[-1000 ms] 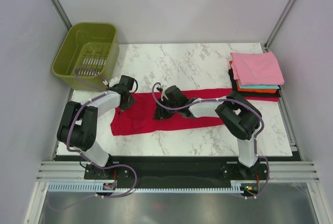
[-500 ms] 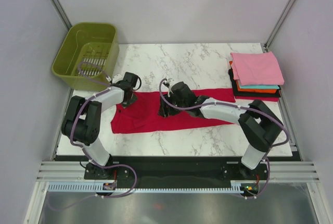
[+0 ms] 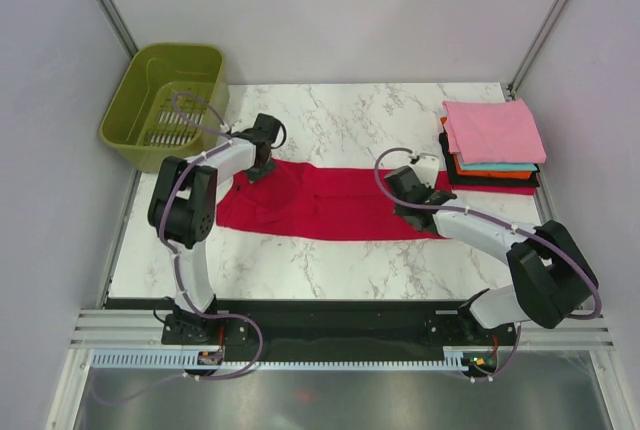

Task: Fold and stack the t-shirts
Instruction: Fold the tshirt

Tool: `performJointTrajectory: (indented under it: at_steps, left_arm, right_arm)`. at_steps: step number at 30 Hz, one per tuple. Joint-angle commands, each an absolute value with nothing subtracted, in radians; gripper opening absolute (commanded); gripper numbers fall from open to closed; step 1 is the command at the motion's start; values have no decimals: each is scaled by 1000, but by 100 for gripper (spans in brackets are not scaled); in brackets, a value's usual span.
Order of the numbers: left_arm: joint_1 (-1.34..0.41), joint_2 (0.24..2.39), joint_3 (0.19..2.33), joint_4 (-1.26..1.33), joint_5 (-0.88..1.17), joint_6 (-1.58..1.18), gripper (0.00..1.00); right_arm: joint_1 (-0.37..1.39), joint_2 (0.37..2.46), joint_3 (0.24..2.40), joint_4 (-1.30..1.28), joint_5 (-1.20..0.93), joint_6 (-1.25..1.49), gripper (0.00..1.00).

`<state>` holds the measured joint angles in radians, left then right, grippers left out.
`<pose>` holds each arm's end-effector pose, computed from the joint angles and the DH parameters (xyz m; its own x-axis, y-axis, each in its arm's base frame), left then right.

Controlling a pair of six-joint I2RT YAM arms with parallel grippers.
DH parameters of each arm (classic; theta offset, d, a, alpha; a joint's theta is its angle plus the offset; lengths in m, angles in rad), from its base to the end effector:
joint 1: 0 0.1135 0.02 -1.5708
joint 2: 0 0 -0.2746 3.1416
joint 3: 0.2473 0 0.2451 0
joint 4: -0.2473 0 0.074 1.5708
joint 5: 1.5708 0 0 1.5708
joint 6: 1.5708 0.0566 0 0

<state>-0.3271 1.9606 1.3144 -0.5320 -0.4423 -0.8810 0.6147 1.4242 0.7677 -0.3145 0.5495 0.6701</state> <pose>0.3848 -0.1050 0.1567 -0.6612 -0.5118 -0.5485 -0.5888 0.8071 -0.0435 0.2407 0.1337 0.1867 -0.6844 0.1652 -0.7102 0.2221 0.9749 0.0127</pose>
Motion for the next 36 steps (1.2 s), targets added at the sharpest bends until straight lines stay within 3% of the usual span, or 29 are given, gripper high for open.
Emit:
performJointTrajectory:
  at_steps: [1,11,15,21,26,30,36]
  left_arm:
    - [-331,2104,1413,-581,-433,-881,45]
    - [-331,2282,1733,-657,-390,-829,44]
    - [-328,2381,1952,-712,-391,-763,41]
    - [-318,2499,2189,-744,-313,-648,35]
    - [-316,2603,2411,-741,-227,-514,35]
    - [-310,2626,2450,-657,-242,-430,37]
    - [-296,2635,2439,-468,-187,-324,40]
  right_arm:
    - [554,1435,735,-342,620,761,48]
    - [549,1632,772,-391,508,799,48]
    - [597,1652,741,-402,425,825,45]
    - [868,1655,722,-402,322,920,45]
    - [1098,1692,874,-370,240,953,47]
    - [1143,1721,1009,-278,36,858,52]
    - [1040,1661,1113,-250,14,709,68]
